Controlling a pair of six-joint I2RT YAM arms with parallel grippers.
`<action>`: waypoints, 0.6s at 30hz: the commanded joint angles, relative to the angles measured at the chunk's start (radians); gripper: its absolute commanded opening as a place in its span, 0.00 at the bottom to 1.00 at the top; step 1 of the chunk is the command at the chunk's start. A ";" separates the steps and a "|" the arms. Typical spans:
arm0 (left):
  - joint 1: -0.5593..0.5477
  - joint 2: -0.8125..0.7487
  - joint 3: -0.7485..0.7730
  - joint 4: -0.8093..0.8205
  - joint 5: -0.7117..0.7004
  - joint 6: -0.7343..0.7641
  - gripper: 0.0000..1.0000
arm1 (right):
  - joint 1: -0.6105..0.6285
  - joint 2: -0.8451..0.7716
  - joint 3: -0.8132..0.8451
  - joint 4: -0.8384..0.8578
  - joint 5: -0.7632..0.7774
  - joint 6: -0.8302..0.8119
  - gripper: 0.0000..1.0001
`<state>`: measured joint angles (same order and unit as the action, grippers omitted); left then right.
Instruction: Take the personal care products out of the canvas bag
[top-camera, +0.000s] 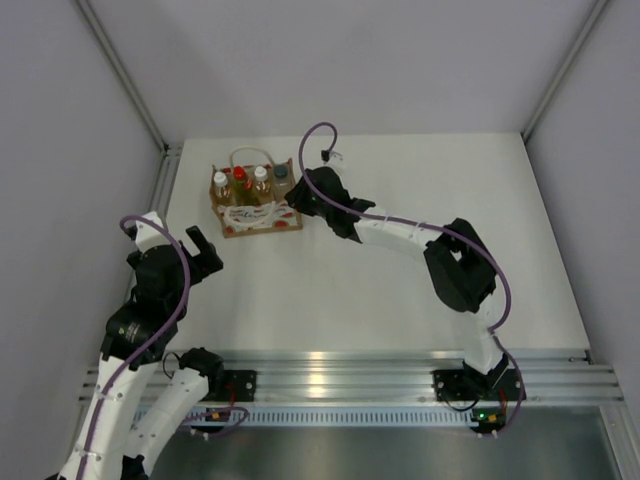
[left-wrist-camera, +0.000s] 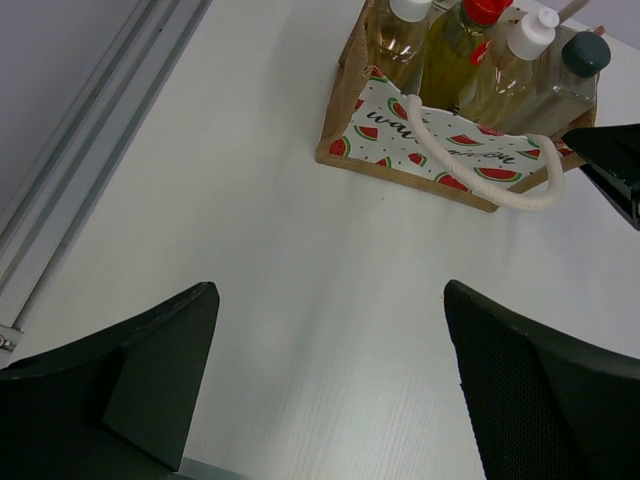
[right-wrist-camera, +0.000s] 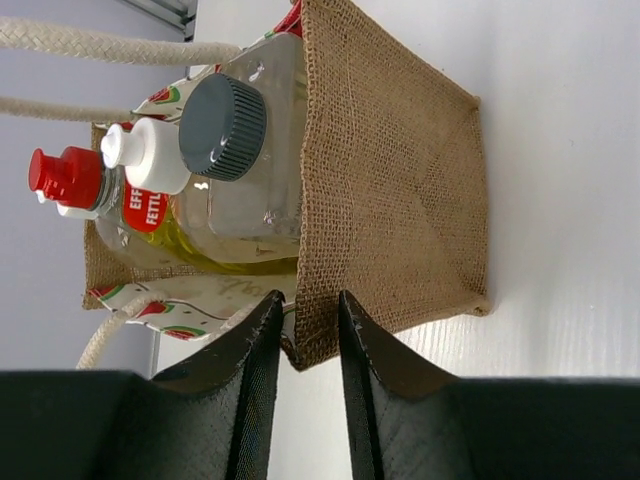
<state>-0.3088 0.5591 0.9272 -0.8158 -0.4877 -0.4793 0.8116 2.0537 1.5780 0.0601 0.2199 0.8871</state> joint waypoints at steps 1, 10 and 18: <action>-0.004 0.015 0.001 0.030 -0.012 0.010 0.98 | 0.020 0.031 -0.056 0.012 0.007 0.015 0.26; -0.003 0.038 0.007 0.030 -0.006 0.008 0.98 | 0.021 0.045 -0.116 0.056 -0.016 0.033 0.17; -0.003 0.082 0.062 0.036 0.060 -0.022 0.98 | 0.020 0.072 -0.144 0.060 -0.001 0.032 0.00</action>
<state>-0.3088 0.6212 0.9344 -0.8162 -0.4637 -0.4854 0.8124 2.0548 1.4899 0.2150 0.2115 0.9367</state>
